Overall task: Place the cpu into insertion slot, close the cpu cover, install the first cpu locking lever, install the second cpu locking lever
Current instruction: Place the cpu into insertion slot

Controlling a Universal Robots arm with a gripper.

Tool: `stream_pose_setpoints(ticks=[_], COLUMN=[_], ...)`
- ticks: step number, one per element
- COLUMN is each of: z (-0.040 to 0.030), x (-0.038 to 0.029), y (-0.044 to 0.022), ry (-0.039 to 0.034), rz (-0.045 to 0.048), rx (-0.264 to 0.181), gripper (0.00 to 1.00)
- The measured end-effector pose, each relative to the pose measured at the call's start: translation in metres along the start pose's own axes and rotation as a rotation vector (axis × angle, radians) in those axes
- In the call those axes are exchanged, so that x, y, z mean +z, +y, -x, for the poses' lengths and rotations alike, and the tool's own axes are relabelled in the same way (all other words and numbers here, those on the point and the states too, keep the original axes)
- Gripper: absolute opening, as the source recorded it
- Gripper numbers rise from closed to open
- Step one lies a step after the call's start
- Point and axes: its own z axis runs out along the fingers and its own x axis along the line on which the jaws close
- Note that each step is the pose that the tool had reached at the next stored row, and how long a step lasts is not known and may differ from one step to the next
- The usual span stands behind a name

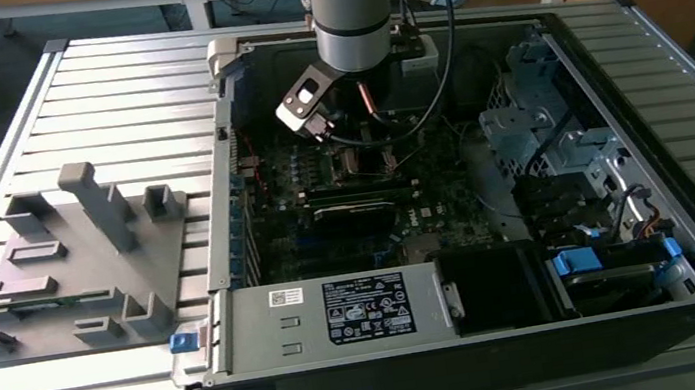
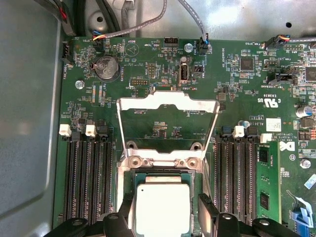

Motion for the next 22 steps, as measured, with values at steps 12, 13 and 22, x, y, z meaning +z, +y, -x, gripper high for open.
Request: stream_pose_setpoints(ticks=[12, 13, 22], z=[0.0000, 0.0000, 0.0001], x=[-0.0028, -0.0037, -0.0042], y=[0.0002, 0.0003, 0.0003], ry=[0.0000, -0.0001, -0.0005], rz=[0.0001, -0.0001, -0.0002], rx=[0.000, 0.000, 0.000], gripper=[0.67, 0.67, 0.66])
